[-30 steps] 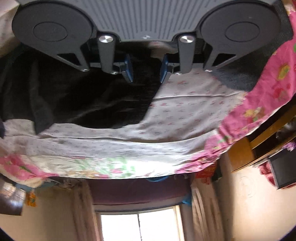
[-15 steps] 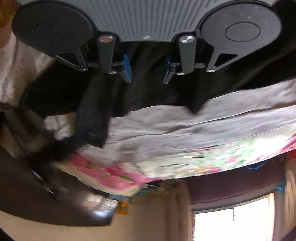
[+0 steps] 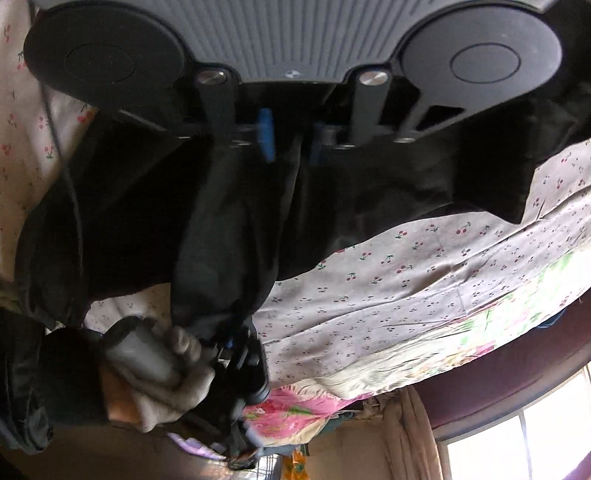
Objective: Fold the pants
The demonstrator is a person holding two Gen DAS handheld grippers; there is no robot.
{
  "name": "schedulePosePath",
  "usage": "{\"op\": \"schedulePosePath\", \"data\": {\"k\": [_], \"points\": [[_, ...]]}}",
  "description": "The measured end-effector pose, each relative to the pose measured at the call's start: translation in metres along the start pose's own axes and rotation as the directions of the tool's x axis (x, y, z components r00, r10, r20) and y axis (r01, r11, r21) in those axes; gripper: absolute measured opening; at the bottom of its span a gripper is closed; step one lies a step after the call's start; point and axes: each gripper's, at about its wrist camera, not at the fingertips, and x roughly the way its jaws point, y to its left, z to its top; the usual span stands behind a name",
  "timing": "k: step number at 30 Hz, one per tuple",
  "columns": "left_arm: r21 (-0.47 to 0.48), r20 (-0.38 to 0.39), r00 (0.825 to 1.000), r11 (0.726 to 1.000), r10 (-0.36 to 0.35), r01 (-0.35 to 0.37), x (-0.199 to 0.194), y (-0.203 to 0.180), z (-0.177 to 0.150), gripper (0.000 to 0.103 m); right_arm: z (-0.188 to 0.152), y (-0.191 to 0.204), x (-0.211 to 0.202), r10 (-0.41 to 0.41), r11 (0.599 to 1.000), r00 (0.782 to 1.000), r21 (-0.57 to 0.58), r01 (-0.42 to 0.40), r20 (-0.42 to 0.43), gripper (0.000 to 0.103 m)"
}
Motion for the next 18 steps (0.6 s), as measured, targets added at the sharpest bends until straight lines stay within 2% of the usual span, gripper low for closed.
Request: {"op": "schedulePosePath", "data": {"k": [3,5,6,9,10,11,12,13,16,17,18], "points": [[0.006,0.024,1.0,1.0,0.016,-0.016,-0.01,0.0,0.006,0.024,0.002,-0.02,-0.035,0.104,0.993,0.992,0.041,-0.107,0.065,0.004],[0.017,0.062,0.998,0.999,0.027,-0.028,-0.024,-0.003,0.011,0.023,0.001,-0.036,-0.074,0.195,0.978,0.971,0.053,-0.204,0.138,0.004],[0.026,0.083,0.996,0.999,0.027,-0.03,-0.029,-0.006,0.015,0.023,0.0,-0.047,-0.098,0.244,0.963,0.951,0.065,-0.26,0.187,0.004],[0.084,0.141,0.99,0.996,0.027,-0.039,-0.049,-0.023,0.018,0.023,-0.025,-0.093,-0.172,0.359,0.91,0.868,0.079,-0.408,0.344,0.004],[0.098,0.147,0.989,0.995,0.009,-0.023,-0.054,-0.03,0.016,0.023,-0.039,-0.109,-0.19,0.375,0.897,0.847,0.084,-0.434,0.377,0.004],[0.107,0.138,0.99,0.994,-0.012,-0.003,-0.055,-0.037,0.013,0.023,-0.061,-0.128,-0.206,0.372,0.893,0.836,0.091,-0.441,0.403,0.004],[0.119,0.122,0.992,0.993,-0.023,0.008,-0.054,-0.043,0.011,0.023,-0.079,-0.143,-0.213,0.354,0.897,0.838,0.104,-0.43,0.415,0.004],[0.145,0.091,0.995,0.989,-0.031,0.017,-0.048,-0.053,0.007,0.023,-0.099,-0.158,-0.214,0.328,0.905,0.851,0.124,-0.408,0.411,0.004],[0.211,0.002,1.0,0.977,-0.03,0.029,-0.024,-0.076,0.001,0.024,-0.15,-0.199,-0.179,0.234,0.918,0.926,0.245,-0.31,0.295,0.005],[0.23,-0.016,1.0,0.973,-0.023,0.026,-0.02,-0.082,-0.001,0.024,-0.164,-0.212,-0.164,0.223,0.907,0.941,0.299,-0.296,0.254,0.005],[0.249,-0.03,1.0,0.968,-0.009,0.016,-0.016,-0.087,-0.001,0.024,-0.175,-0.222,-0.152,0.226,0.892,0.947,0.342,-0.296,0.23,0.005]]}}
